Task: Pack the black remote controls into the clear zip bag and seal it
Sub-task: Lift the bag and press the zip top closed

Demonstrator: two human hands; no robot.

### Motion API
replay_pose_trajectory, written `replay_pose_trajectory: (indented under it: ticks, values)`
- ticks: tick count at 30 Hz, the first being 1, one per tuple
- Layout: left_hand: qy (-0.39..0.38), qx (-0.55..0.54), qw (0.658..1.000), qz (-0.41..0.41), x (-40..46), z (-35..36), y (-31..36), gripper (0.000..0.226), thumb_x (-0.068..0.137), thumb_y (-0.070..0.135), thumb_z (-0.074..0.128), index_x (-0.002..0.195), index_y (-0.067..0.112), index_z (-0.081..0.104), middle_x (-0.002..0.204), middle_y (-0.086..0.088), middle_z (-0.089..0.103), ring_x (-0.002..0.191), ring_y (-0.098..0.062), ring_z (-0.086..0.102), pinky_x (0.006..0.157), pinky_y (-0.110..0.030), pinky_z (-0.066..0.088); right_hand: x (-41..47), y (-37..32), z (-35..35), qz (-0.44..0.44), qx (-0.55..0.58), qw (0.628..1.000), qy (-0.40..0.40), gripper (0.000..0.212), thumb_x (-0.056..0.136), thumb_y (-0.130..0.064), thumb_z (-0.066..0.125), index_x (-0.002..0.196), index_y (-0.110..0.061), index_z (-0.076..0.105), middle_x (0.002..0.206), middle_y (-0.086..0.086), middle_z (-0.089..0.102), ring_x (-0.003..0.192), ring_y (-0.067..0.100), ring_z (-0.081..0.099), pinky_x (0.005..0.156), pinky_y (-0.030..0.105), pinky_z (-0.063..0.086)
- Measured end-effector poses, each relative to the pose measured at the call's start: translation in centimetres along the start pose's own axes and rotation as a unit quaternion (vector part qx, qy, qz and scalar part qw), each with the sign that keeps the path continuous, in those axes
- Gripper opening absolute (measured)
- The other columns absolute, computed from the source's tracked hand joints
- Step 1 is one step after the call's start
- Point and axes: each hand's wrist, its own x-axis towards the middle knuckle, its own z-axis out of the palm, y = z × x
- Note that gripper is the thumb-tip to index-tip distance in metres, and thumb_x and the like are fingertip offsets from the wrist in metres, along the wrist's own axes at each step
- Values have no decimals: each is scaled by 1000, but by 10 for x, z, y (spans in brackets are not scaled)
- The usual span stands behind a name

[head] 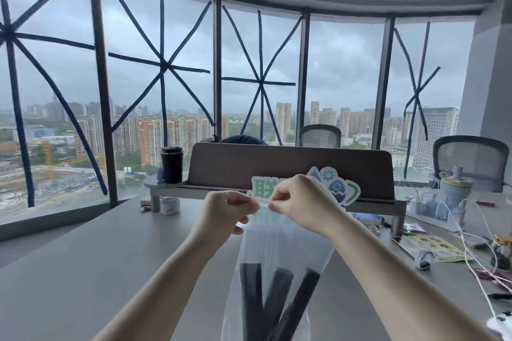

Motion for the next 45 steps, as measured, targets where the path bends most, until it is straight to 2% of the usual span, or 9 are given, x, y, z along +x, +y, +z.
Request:
replay_pose_trajectory:
  ticks: [5,15,21,25,29,32,39,43,45]
  values:
    - [-8,-16,1000,6,0,5,10,5,77,11,71,78,6,73,68,-3,69,48,-5,53,40,-19,45,6,2,-6,9,34,999,-8,10,75,-33,76,72,-24,78,68,-8,72,72,10,65,77,41,57]
    - [-10,40,998,52,6,9,17,7,75,12,72,69,9,73,66,-9,65,45,-6,49,38,-22,42,12,5,-9,3,85,996,-28,5,73,-23,76,68,-23,76,63,-5,70,66,10,62,73,45,59]
    - [27,56,995,75,9,14,11,9,77,11,69,67,10,68,54,8,54,46,-2,42,53,-25,37,11,3,-2,-2,75,997,-9,13,77,-29,73,64,-28,72,56,-11,63,58,5,56,67,37,54]
    - [81,31,993,79,11,15,6,13,77,9,69,64,12,66,60,5,59,58,-11,49,61,-29,40,5,4,3,2,36,999,12,17,85,-31,66,73,-22,71,55,-10,58,54,5,49,59,31,46]
    - [119,4,990,73,15,6,-2,23,76,7,70,58,19,65,56,11,62,59,-9,53,64,-28,44,-4,14,4,8,5,1000,22,19,90,-33,62,76,-23,68,62,-12,59,64,12,58,66,32,51]
    - [135,4,988,69,16,2,-5,17,77,8,69,62,16,67,61,6,63,60,-11,53,63,-28,43,-9,20,5,0,-15,1000,21,19,92,-33,60,75,-27,64,60,-14,55,64,13,59,68,32,53]
    - [192,6,979,72,24,-16,-8,14,77,10,69,64,15,68,58,2,61,57,-12,50,58,-27,41,-16,30,4,0,-44,999,28,15,95,-32,56,85,-26,67,62,-17,53,70,13,59,64,29,43]
    - [209,10,975,73,26,-32,-8,10,79,11,67,69,12,70,58,7,60,55,-6,49,54,-19,38,-23,38,5,15,-51,998,35,16,94,-33,56,87,-26,67,78,-12,65,79,17,63,71,32,48]
    - [210,-2,975,68,28,-39,-12,9,78,11,68,70,12,70,54,11,58,54,-7,48,55,-23,38,-26,40,6,21,-51,998,34,15,94,-33,56,86,-26,67,80,-13,64,81,18,63,71,32,45]
